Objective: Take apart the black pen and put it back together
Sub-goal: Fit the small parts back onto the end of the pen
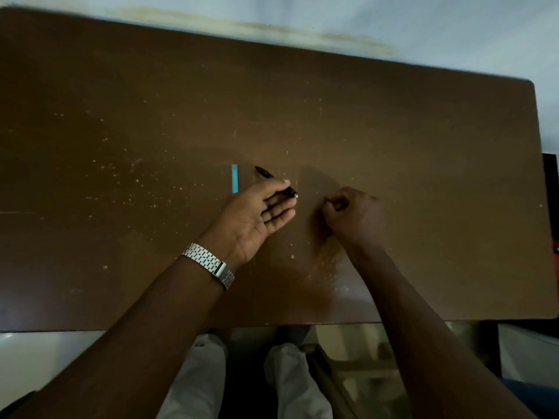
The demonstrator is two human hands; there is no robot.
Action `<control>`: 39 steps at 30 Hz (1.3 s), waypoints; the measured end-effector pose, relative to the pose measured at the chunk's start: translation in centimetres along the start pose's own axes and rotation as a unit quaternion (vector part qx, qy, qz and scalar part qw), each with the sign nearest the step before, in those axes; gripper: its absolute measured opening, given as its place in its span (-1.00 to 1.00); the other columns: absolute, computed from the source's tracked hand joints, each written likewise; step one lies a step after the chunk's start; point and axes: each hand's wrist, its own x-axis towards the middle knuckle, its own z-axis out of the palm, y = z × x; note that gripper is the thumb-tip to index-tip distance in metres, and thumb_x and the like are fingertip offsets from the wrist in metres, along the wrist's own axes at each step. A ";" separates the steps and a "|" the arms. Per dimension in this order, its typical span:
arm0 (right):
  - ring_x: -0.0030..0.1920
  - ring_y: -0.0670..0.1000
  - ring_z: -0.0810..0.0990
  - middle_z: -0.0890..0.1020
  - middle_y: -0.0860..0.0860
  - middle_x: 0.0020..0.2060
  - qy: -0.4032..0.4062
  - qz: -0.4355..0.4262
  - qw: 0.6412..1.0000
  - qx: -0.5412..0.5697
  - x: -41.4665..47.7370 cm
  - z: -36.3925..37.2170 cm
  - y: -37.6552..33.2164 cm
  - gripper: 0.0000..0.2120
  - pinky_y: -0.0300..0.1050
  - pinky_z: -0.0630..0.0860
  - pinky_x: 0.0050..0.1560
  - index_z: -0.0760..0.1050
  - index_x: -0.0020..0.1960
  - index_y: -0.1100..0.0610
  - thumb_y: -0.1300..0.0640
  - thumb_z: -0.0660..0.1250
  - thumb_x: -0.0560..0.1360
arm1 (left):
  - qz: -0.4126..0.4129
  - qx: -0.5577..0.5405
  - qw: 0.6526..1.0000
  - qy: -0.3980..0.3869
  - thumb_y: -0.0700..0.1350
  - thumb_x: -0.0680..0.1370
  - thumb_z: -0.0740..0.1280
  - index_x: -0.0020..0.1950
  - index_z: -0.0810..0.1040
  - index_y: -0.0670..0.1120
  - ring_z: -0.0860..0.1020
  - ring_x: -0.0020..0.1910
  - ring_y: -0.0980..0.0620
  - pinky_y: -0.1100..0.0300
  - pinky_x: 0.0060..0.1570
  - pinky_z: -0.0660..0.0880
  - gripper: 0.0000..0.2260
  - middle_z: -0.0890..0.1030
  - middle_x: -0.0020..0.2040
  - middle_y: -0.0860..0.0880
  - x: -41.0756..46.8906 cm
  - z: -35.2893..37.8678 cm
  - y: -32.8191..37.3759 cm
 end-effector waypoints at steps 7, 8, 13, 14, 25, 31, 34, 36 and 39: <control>-0.18 -0.07 0.78 0.79 -0.06 -0.18 -0.047 -0.033 0.948 0.313 -3.0 -2.6 -3.6 -0.87 -0.20 0.71 -0.14 0.74 -0.05 -0.04 0.19 0.51 0.51 | 0.004 -0.001 1.000 0.017 -0.15 0.54 0.48 0.10 0.67 -0.16 0.77 -0.18 0.06 0.17 -0.24 0.68 -0.84 0.79 -0.14 -0.07 0.2 0.1 -0.5; -0.14 -0.10 0.77 0.79 -0.07 -0.15 -0.050 -0.049 0.948 0.312 -3.5 -2.6 -3.9 -0.85 -0.24 0.69 -0.09 0.74 0.00 0.00 0.23 0.51 0.52 | 0.008 -0.004 1.000 0.016 -0.16 0.54 0.48 0.12 0.65 -0.17 0.77 -0.17 0.05 0.17 -0.23 0.68 -0.82 0.79 -0.13 -0.08 0.2 0.1 -0.6; -0.10 -0.11 0.76 0.77 -0.07 -0.10 -0.035 -0.053 0.939 0.337 -4.8 -2.1 -4.2 -0.83 -0.30 0.65 -0.04 0.72 0.05 0.17 0.37 0.49 0.52 | 0.025 -0.014 0.999 0.017 -0.20 0.53 0.49 0.04 0.66 -0.19 0.77 -0.10 -0.03 0.11 -0.10 0.70 -0.87 0.78 -0.08 -0.14 0.1 0.1 -1.0; -0.11 -0.11 0.76 0.77 -0.07 -0.11 -0.029 -0.053 0.939 0.340 -4.9 -2.0 -4.1 -0.83 -0.30 0.65 -0.05 0.72 0.04 0.16 0.38 0.49 0.52 | 0.028 -0.018 0.999 0.015 -0.21 0.53 0.49 0.02 0.66 -0.19 0.77 -0.09 -0.04 0.11 -0.09 0.71 -0.89 0.78 -0.09 -0.15 0.1 0.0 -1.0; -0.04 0.04 0.77 0.76 0.07 -0.08 0.033 -0.016 0.920 0.391 -6.1 -1.4 -4.4 -0.85 -0.06 0.71 0.04 0.65 -0.02 0.12 0.35 0.49 0.53 | 0.027 -0.040 0.999 0.012 -0.22 0.51 0.51 0.06 0.65 -0.19 0.77 -0.01 -0.08 0.08 -0.06 0.71 -0.84 0.78 -0.04 -0.18 0.4 0.1 -1.2; -0.04 -0.04 0.77 0.75 0.01 -0.08 0.058 -0.021 0.921 0.385 -6.3 -1.2 -5.0 -0.79 -0.16 0.69 0.02 0.63 -0.03 0.05 0.35 0.49 0.54 | 0.023 -0.042 0.999 0.015 -0.23 0.51 0.51 0.08 0.66 -0.22 0.77 -0.04 -0.07 0.10 -0.09 0.71 -0.83 0.78 -0.07 -0.18 0.2 0.3 -1.0; -0.04 -0.03 0.77 0.75 0.01 -0.08 0.059 -0.021 0.922 0.381 -6.5 -1.2 -5.2 -0.79 -0.15 0.69 0.03 0.62 -0.03 0.02 0.33 0.49 0.55 | 0.027 -0.044 0.999 0.017 -0.24 0.52 0.50 0.03 0.66 -0.22 0.77 -0.09 -0.05 0.12 -0.13 0.71 -0.88 0.78 -0.12 -0.16 0.1 0.4 -0.9; -0.04 -0.03 0.77 0.75 0.01 -0.08 0.060 -0.012 0.921 0.385 -6.5 -1.3 -5.1 -0.81 -0.16 0.68 0.02 0.63 -0.03 0.04 0.32 0.49 0.55 | 0.027 -0.052 0.998 0.016 -0.26 0.52 0.50 0.02 0.66 -0.22 0.77 -0.10 -0.05 0.12 -0.14 0.71 -0.89 0.78 -0.13 -0.17 0.1 0.6 -0.8; -0.06 -0.02 0.76 0.74 0.02 -0.08 0.067 -0.025 0.924 0.375 -6.4 -1.5 -5.1 -0.85 -0.18 0.67 0.01 0.64 -0.01 0.10 0.34 0.48 0.55 | 0.024 -0.055 0.998 0.014 -0.26 0.52 0.50 0.03 0.66 -0.23 0.77 -0.08 -0.06 0.12 -0.13 0.71 -0.88 0.78 -0.12 -0.17 0.0 0.6 -0.7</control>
